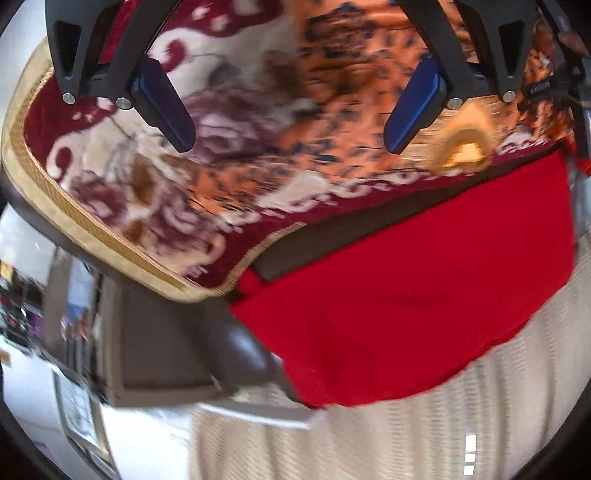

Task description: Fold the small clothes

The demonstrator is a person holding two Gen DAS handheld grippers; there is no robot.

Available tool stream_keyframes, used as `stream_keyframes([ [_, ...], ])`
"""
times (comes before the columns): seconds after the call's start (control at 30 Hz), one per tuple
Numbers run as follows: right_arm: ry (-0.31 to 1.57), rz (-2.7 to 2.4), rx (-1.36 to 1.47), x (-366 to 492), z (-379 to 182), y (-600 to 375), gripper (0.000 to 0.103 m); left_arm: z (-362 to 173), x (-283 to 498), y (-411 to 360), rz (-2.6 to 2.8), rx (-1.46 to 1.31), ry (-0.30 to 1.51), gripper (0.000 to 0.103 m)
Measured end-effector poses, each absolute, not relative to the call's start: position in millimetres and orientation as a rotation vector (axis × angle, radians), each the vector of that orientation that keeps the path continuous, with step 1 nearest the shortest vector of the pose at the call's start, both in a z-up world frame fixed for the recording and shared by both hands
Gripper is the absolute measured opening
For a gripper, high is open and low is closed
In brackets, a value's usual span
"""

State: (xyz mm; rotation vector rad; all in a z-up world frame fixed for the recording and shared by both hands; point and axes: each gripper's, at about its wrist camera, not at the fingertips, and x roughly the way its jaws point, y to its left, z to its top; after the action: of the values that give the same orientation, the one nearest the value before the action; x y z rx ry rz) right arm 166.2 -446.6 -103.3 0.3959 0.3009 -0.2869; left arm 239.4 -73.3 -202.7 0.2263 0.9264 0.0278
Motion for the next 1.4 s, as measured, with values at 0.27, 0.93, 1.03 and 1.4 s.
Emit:
stream_keyframes([
  [0.27, 0.494, -0.251, 0.606, 233.3, -119.8, -523.2, 0.103, -226.7, 244.0, -71.3, -0.015, 0.169, 0.938, 0.103],
  [0.93, 0.571, -0.167, 0.957, 283.6, -151.7, -551.4, 0.025, -195.6, 245.6, 4.2, -0.097, -0.248, 0.981, 0.103],
  [1.03, 0.493, -0.053, 0.815, 280.9, -113.4, -505.6, 0.025, -174.9, 244.6, 28.7, 0.009, -0.173, 0.895, 0.103],
  [1.4, 0.506, 0.535, 0.602, 307.8, -75.6, -251.0, 0.03, -146.4, 250.1, 116.9, 0.279, -0.103, 0.757, 0.103],
])
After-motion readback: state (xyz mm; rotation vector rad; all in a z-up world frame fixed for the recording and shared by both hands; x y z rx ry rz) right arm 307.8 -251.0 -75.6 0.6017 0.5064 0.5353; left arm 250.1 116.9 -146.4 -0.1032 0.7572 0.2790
